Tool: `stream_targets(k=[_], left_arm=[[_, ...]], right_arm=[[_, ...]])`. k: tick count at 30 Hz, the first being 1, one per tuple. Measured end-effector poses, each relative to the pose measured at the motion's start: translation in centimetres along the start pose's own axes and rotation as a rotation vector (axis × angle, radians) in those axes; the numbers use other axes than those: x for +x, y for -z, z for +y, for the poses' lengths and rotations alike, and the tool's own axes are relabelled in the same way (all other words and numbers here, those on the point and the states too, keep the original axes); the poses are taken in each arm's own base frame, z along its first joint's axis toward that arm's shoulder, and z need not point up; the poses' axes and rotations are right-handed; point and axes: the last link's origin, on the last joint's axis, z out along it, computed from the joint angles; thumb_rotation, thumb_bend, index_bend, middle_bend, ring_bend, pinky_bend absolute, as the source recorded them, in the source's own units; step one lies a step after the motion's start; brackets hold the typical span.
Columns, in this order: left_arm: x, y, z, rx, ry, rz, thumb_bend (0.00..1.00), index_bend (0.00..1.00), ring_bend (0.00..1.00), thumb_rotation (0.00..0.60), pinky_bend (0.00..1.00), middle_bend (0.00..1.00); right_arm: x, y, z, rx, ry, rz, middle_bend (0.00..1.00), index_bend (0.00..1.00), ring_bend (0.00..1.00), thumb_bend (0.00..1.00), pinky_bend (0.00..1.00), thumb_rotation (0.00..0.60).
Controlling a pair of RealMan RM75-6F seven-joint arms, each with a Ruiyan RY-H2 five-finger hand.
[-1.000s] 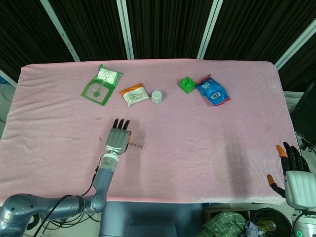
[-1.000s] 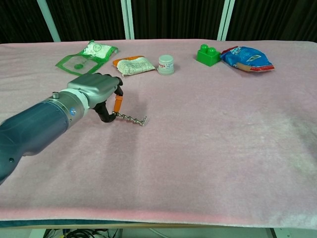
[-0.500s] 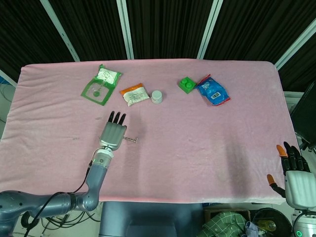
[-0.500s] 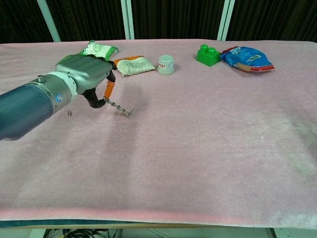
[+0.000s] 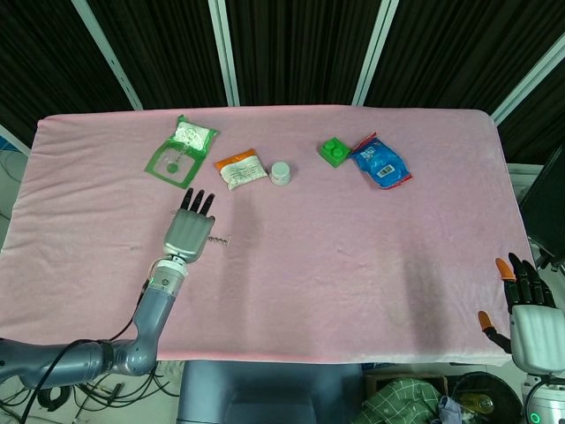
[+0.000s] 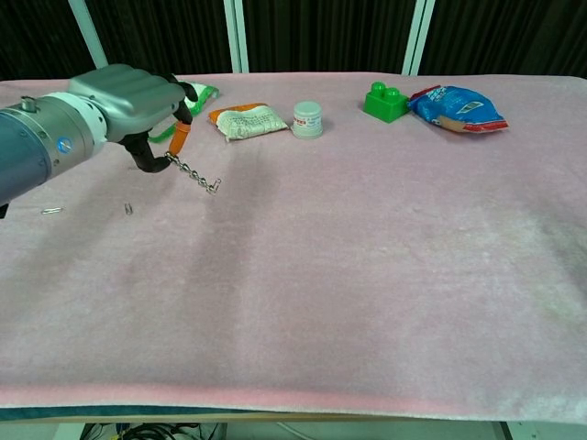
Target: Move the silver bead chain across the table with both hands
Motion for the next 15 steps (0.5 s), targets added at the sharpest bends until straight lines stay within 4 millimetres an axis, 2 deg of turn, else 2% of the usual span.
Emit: stream_targets(k=[8,13,15], left_arm=[[1.2,1.2,-3.3,0.006,-0.055,-0.014,0.37,0.59,0.00,0.600,0.00,0.08],[0.8,2.3,-5.8,0.022,-0.114,-0.037,0.37,0.59,0.00,0.600,0.00,0.08],[0.5,2.5,-6.1,0.024,-0.110,-0.045,0.37,0.59,0.00,0.600,0.00,0.08]], right_arm=[[-0.1,-0.1,0.0,0.000,0.004,-0.002,0.00,0.01,0.00,0.20,0.17,0.600],[-0.1,-0.1,-0.1,0.001,0.005,0.000,0.00,0.01,0.00,0.20,0.17,0.600],[-0.1,-0.1,-0.1,0.001,0.007,-0.001,0.00,0.01,0.00,0.20,0.17,0.600]])
